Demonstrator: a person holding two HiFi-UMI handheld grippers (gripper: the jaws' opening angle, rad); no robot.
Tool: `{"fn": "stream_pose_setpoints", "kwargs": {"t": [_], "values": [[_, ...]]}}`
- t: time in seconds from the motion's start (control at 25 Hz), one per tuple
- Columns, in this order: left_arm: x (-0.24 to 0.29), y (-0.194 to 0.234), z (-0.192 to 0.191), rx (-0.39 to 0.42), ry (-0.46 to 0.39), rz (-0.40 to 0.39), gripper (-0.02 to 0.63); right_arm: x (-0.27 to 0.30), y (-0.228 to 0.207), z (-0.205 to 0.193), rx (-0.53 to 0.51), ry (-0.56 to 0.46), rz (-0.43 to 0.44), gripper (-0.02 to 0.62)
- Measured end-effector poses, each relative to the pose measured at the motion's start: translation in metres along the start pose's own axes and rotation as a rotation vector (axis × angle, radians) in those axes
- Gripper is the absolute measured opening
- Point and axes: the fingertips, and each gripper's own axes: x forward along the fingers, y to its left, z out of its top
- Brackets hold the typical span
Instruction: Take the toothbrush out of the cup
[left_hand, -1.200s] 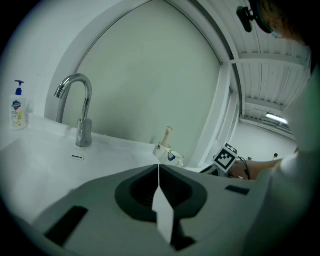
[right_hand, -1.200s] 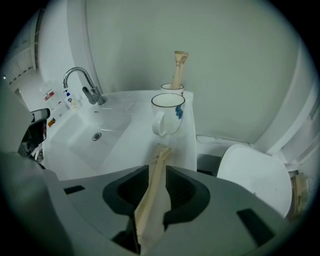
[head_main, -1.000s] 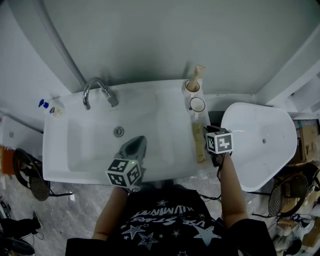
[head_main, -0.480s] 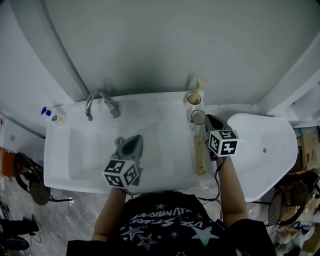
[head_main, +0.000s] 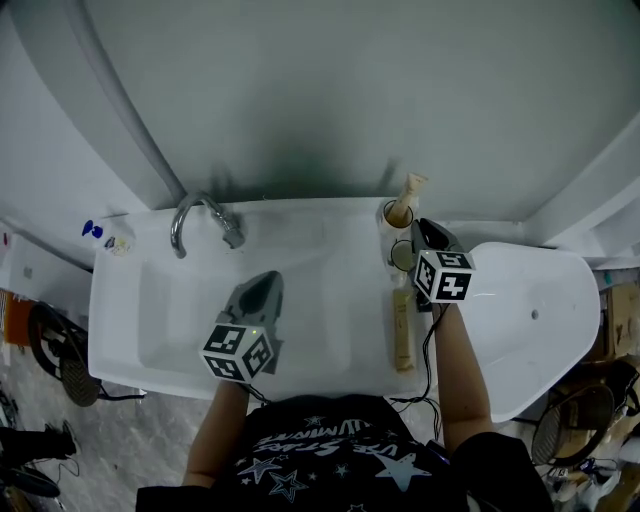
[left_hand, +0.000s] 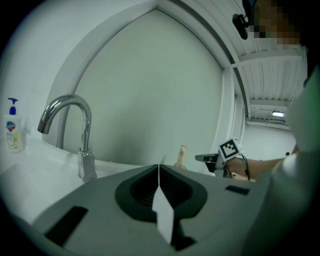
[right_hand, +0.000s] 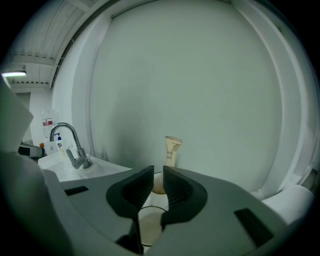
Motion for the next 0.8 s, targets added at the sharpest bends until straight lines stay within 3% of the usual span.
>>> {"fn": "stream_pose_setpoints", "kwargs": {"t": [0.12,0.8], "values": [[0.007,0.007,0.003,-0.001,0.002,0.013,0.02,0.015,-0.003,0.002,0.009,0.012,0.0,0.109],[0.04,0.025,-0.009,-0.02,0.056,0.014,0.02,0.076,-0.022,0.001,-0.001,0.008,-0.052,0.129]]}}
